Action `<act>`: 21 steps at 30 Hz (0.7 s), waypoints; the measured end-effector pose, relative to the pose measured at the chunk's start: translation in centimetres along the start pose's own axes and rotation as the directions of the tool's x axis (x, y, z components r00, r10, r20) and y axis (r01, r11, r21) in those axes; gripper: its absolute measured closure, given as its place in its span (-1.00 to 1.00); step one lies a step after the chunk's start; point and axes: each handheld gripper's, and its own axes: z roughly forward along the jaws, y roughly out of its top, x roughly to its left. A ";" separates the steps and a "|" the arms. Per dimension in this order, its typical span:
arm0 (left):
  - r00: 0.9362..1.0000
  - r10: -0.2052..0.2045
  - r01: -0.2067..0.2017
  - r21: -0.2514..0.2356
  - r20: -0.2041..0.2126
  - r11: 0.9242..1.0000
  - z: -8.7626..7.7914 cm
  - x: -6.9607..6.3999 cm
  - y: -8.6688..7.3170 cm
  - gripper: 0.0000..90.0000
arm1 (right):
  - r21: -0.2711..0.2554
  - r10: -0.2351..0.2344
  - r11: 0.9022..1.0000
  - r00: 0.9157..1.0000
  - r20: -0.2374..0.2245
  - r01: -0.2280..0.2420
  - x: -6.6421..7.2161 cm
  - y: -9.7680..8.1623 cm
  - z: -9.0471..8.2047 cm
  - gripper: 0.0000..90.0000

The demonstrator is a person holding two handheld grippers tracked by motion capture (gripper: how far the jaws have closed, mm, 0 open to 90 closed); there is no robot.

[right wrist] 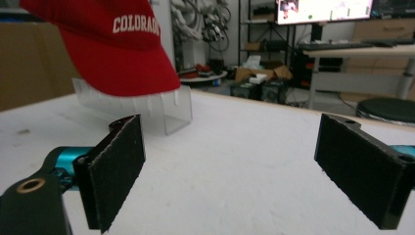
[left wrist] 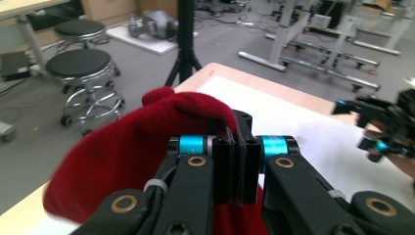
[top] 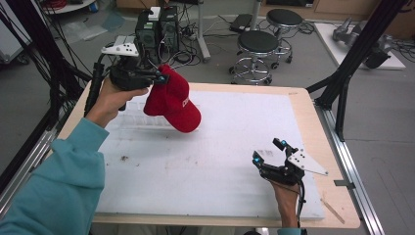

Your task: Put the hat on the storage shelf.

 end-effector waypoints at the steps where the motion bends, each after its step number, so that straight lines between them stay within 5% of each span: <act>1: 1.000 0.001 -0.001 0.004 0.010 1.000 -0.1 -0.3 0.1 0.95 | 0.002 0.003 1.000 1.000 -0.010 -0.003 0.1 0.3 0.1 -0.77; 11: 0.998 0.020 -0.021 0.009 0.059 1.000 -0.6 -3.1 -0.7 0.95 | 0.006 -0.017 1.000 0.987 -0.158 0.018 1.7 3.7 2.4 -0.77; 21: 0.994 0.043 -0.041 -0.023 0.101 0.999 -1.9 -5.0 -0.1 0.95 | 0.009 -0.019 1.000 0.954 -0.298 0.023 3.6 6.2 4.9 -0.77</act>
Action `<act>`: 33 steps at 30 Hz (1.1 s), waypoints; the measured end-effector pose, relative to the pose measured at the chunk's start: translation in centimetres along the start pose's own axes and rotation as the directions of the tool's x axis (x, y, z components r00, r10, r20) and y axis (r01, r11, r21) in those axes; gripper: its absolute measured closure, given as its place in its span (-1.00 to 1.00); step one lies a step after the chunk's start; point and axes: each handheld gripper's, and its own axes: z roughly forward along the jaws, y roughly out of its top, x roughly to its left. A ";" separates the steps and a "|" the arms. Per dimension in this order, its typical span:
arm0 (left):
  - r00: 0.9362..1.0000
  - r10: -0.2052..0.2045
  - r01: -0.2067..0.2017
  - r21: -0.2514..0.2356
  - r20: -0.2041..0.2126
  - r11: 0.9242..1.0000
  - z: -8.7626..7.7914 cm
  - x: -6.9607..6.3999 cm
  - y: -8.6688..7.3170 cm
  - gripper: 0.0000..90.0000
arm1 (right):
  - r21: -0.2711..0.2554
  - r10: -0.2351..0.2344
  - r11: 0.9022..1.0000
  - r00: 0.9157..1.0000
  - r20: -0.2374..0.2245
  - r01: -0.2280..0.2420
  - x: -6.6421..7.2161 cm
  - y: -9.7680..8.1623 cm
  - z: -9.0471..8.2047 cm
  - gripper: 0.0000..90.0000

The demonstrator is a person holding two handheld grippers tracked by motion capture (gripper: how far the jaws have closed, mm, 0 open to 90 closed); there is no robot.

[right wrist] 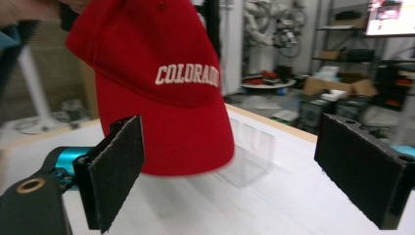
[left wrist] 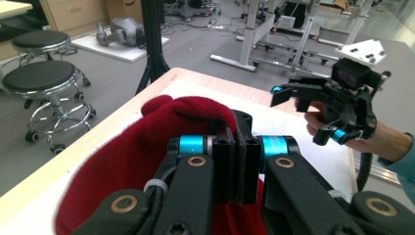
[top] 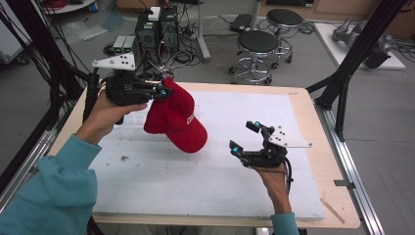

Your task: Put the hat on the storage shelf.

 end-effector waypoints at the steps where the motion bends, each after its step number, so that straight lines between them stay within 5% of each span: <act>1: 1.000 0.000 0.000 -0.001 0.005 1.000 -0.1 -0.3 0.0 0.95 | -0.002 0.006 1.000 1.000 -0.019 -0.006 0.1 0.2 0.4 -0.77; 13: 0.997 0.043 -0.047 0.073 0.059 0.996 1.1 -3.0 -1.6 0.95 | 0.077 0.010 0.997 0.982 -0.186 0.005 1.3 1.3 4.4 -0.77; 20: 0.994 0.061 -0.069 0.088 0.093 0.994 1.8 -4.0 -1.9 0.95 | 0.095 0.016 0.995 0.971 -0.237 0.006 1.8 2.2 6.1 -0.76; 24: 0.991 0.077 -0.089 0.105 0.113 0.990 2.4 -4.3 -2.0 0.95 | 0.134 0.022 0.991 0.951 -0.308 0.021 2.2 2.4 7.6 -0.71; 32: 0.988 0.078 -0.093 0.106 0.134 0.990 2.8 -4.5 -2.1 0.95 | 0.165 0.060 0.986 0.940 -0.336 -0.004 2.1 2.1 8.4 -0.58; 33: 0.988 0.076 -0.090 0.103 0.135 0.991 2.9 -4.6 -2.1 0.95 | 0.163 0.075 0.986 0.939 -0.336 -0.021 2.0 2.0 8.6 -0.44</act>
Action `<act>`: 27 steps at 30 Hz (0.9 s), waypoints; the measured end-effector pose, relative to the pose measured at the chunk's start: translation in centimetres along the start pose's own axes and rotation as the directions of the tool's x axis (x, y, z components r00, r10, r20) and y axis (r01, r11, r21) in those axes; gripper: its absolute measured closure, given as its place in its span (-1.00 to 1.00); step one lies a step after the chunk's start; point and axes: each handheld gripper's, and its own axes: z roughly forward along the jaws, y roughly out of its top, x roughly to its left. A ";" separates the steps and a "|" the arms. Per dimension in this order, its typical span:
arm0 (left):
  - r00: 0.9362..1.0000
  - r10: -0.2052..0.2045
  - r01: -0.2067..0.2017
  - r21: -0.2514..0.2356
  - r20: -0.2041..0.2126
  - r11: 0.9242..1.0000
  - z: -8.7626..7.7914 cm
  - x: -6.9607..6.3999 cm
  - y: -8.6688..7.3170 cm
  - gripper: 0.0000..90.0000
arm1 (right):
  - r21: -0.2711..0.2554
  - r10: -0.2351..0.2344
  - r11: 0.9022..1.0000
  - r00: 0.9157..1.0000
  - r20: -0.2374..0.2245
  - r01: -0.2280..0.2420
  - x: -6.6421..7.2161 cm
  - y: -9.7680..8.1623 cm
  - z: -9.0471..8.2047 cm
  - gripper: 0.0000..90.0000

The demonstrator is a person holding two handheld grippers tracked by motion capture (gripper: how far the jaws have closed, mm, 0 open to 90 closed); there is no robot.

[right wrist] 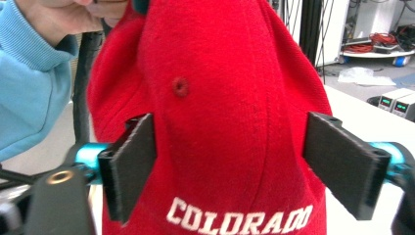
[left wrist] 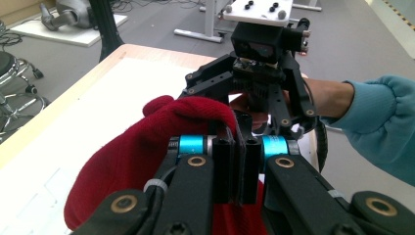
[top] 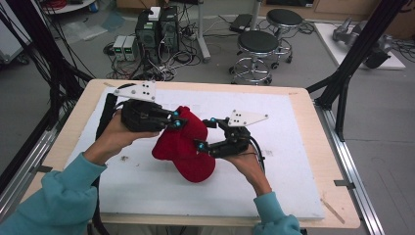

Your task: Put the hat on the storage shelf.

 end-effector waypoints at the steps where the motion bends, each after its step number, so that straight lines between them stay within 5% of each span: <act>1: 1.000 -0.001 0.001 -0.003 0.002 1.000 0.1 0.0 0.0 0.95 | 0.008 0.017 1.000 1.000 -0.027 -0.017 -0.1 0.0 0.0 -0.30; 7: 1.000 0.011 -0.012 0.011 0.007 1.000 0.2 0.0 0.0 0.95 | 0.038 0.016 0.999 0.998 -0.059 -0.013 0.0 0.0 0.0 0.07; 8: 1.000 0.016 -0.017 0.015 0.010 1.000 0.2 0.0 -0.1 0.95 | 0.055 0.010 0.998 0.998 -0.070 -0.007 0.0 0.0 0.1 0.30; 13: 1.000 0.001 -0.001 0.009 0.010 1.000 0.3 0.1 -0.4 0.95 | 0.077 0.005 0.997 0.997 -0.073 0.001 0.1 0.1 -0.1 0.75; 17: 0.999 -0.019 0.019 0.002 0.029 1.000 0.3 0.3 -0.7 0.89 | 0.083 -0.026 0.996 0.997 -0.072 0.032 0.4 0.2 -0.1 0.88; 19: 0.998 -0.023 0.024 -0.029 0.051 0.999 0.2 0.4 -0.8 0.53 | 0.077 -0.029 0.996 0.997 -0.071 0.035 0.4 0.1 -0.1 0.90; 23: 0.998 -0.063 0.063 -0.044 0.002 0.997 0.1 0.7 -1.0 -0.19 | 0.061 -0.022 0.998 0.998 -0.061 0.026 0.4 0.1 -0.3 0.90; 27: 0.996 -0.084 0.084 -0.066 -0.005 0.994 -0.1 0.9 -1.3 -0.57 | 0.065 -0.028 0.997 0.998 -0.047 0.031 0.5 0.2 -0.5 0.90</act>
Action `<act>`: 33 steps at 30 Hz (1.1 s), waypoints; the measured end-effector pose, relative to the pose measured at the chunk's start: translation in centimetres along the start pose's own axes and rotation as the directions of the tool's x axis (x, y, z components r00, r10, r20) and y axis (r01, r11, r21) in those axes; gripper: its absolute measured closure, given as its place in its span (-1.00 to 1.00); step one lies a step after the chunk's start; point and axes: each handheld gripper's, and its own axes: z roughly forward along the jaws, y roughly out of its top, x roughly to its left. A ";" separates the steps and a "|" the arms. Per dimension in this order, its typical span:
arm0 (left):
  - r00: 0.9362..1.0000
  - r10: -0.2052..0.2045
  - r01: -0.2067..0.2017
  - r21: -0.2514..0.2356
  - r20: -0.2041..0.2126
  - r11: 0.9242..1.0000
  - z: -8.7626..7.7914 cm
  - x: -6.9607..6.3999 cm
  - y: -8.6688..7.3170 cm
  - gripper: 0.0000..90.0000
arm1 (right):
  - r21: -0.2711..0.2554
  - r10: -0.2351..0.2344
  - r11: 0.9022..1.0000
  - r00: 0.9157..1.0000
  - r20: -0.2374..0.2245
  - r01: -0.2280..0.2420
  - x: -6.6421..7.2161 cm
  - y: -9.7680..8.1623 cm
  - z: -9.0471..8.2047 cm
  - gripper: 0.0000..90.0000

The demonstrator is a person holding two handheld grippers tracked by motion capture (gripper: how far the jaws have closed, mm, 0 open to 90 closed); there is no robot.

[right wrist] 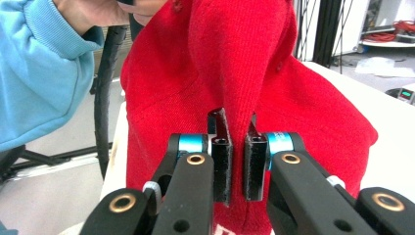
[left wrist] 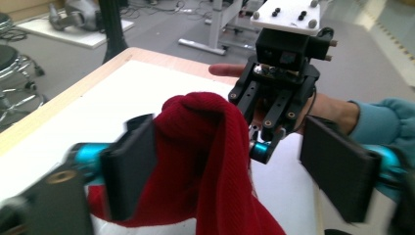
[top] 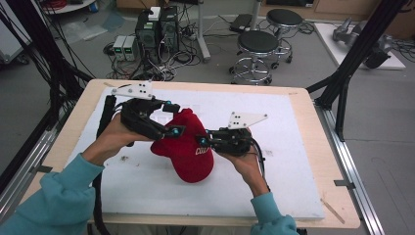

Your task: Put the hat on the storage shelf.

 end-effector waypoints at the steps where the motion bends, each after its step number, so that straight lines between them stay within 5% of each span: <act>1: 1.000 0.004 -0.003 -0.015 0.014 1.000 -0.3 0.1 -0.2 -0.57 | -0.001 -0.006 1.000 1.000 0.008 0.006 0.0 0.0 -0.1 0.90; 12: 0.998 -0.038 0.035 -0.052 -0.057 0.998 -3.0 0.5 -2.3 -0.58 | -0.010 0.002 1.000 1.000 0.027 -0.002 -0.2 0.0 -0.7 0.90; 21: 0.992 -0.067 0.058 -0.078 -0.111 0.995 -5.3 -0.6 -6.6 -0.58 | -0.046 0.005 0.999 0.999 0.053 -0.002 -0.5 0.1 -1.1 0.90; 27: 0.991 -0.073 0.066 -0.061 -0.112 0.996 -5.1 -1.4 -8.3 -0.57 | -0.073 0.002 0.997 0.998 0.064 0.003 -0.5 0.2 -1.2 0.90; 33: 0.991 -0.093 0.091 -0.030 -0.096 0.995 -3.2 -2.4 -10.7 -0.56 | -0.088 0.000 0.996 0.998 0.063 0.006 -0.4 0.3 -1.2 0.90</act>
